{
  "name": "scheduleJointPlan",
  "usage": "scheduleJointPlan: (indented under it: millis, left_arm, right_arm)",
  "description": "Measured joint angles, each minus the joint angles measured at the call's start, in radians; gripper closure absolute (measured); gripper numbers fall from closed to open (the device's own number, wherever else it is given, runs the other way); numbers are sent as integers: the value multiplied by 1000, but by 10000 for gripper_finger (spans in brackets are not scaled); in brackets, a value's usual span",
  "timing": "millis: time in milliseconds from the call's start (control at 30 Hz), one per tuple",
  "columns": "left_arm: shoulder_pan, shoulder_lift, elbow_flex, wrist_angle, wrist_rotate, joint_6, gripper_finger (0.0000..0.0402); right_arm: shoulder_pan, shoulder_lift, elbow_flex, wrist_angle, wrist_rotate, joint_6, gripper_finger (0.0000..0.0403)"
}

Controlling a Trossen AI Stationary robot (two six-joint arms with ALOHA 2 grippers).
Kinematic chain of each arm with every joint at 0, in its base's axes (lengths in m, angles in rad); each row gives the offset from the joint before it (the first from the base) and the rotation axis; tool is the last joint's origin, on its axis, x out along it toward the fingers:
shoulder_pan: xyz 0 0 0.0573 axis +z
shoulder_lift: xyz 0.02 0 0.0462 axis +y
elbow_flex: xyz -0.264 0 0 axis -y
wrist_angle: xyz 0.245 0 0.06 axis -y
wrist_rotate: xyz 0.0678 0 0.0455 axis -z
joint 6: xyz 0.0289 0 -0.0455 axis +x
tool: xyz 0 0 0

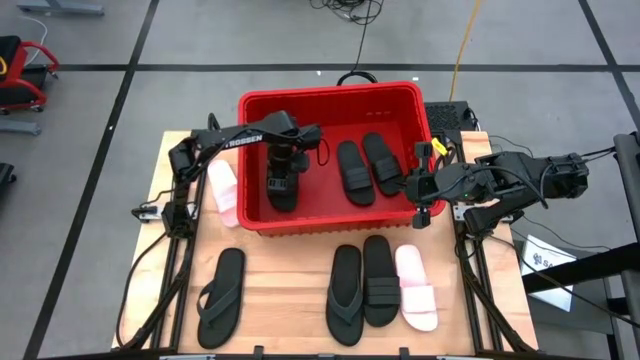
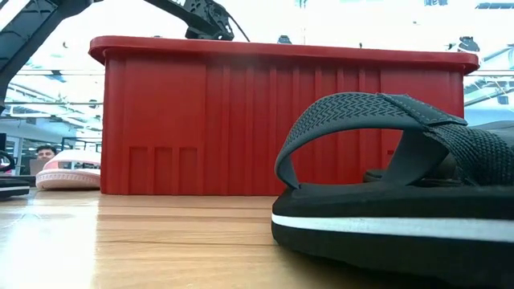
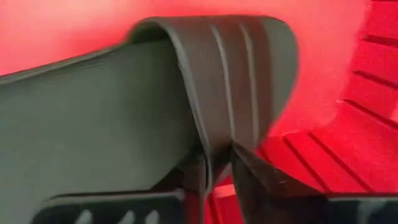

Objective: Pick and place slides into bin
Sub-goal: Put the black slipper into the red organizer bin

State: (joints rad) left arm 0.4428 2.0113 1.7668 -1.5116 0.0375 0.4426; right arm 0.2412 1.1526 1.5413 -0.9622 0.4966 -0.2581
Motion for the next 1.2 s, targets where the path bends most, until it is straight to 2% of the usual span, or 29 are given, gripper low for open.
scheduleJointPlan:
  millis: [200, 467, 767, 1000, 1200]
  left_arm:
    - [0, 0, 0, -1, -96, -11, 306]
    - [0, 0, 7, -14, -99, -67, 304]
    - [-15, -22, 202, -55, -99, -158, 304]
    - [-92, -110, 365, -35, -99, -225, 304]
    - [-198, -214, 375, -16, -100, -300, 304]
  right_arm:
    - [0, 0, 0, 1, 0, 2, 403]
    - [0, 0, 0, 1, 0, 2, 403]
    - [0, -3, 0, -7, -5, 2, 403]
    - [2, -27, 0, -28, -233, 9, 403]
    - [3, -18, 0, -166, -415, 17, 403]
